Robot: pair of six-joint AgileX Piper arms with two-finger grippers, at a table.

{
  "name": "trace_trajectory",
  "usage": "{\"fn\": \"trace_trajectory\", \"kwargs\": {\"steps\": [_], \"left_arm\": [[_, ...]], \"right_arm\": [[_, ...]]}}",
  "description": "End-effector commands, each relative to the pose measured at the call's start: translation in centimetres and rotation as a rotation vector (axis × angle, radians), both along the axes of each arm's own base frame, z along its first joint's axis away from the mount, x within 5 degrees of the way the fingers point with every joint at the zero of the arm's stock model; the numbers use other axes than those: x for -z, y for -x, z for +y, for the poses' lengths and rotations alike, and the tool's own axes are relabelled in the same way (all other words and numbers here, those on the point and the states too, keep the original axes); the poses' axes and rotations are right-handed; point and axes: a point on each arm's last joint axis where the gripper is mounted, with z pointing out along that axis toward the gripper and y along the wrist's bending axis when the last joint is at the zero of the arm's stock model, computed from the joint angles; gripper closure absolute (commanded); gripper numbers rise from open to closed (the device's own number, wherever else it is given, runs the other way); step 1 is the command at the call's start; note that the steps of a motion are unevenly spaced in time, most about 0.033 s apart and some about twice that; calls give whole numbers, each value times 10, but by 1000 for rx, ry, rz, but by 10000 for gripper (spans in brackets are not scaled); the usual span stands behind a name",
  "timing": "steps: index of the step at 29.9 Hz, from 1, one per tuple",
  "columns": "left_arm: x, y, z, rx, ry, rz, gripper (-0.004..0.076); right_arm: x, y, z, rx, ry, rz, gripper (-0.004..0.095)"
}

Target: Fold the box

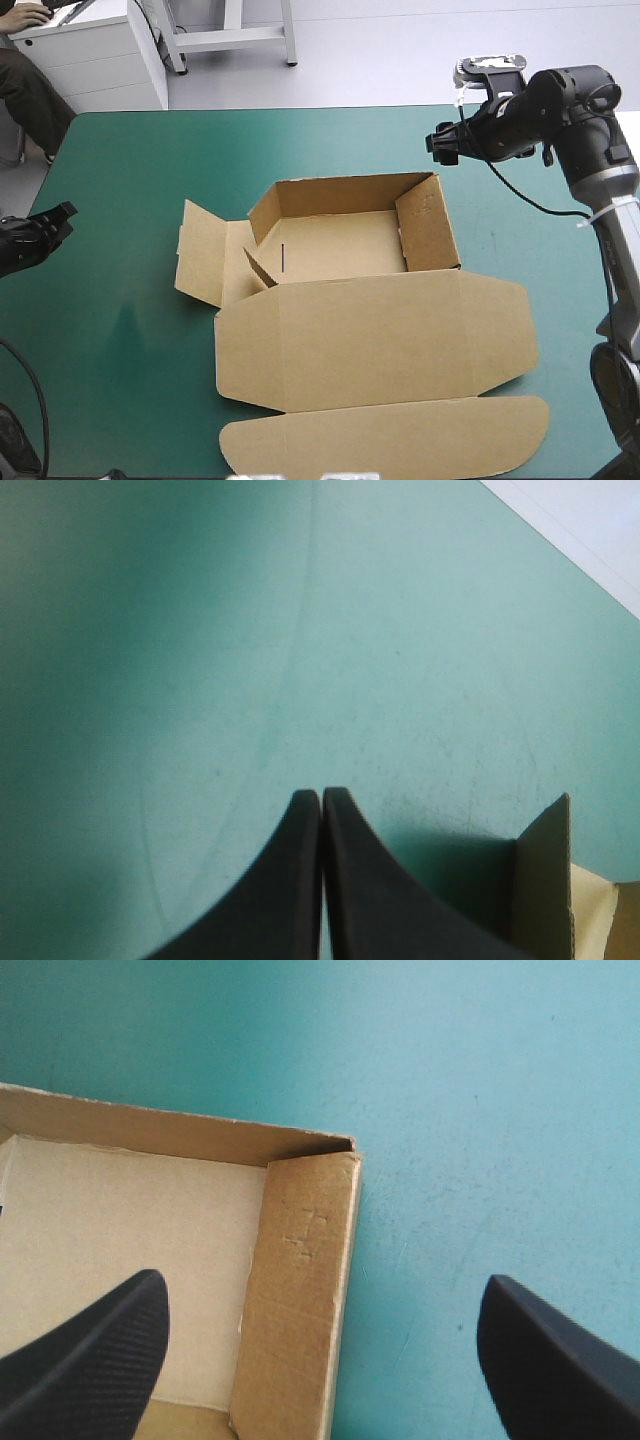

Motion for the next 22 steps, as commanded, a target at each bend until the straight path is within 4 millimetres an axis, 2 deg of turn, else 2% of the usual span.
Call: {"fn": "trace_trajectory", "kwargs": {"steps": [1, 11, 19, 22], "left_arm": [[-21, 2, -1, -31, -13, -82, 734], [-21, 2, -3, -4, -25, -78, 734], [-21, 2, -3, -6, -26, -79, 734], [-21, 2, -3, -6, -26, -79, 734]], "right_arm": [[-8, 20, -7, 4, 16, -10, 133], [33, 19, -3, -3, 6, 134, 134], [75, -3, 2, 3, 12, 181, 134], [90, -12, 12, -23, 30, 212, 134]]}}
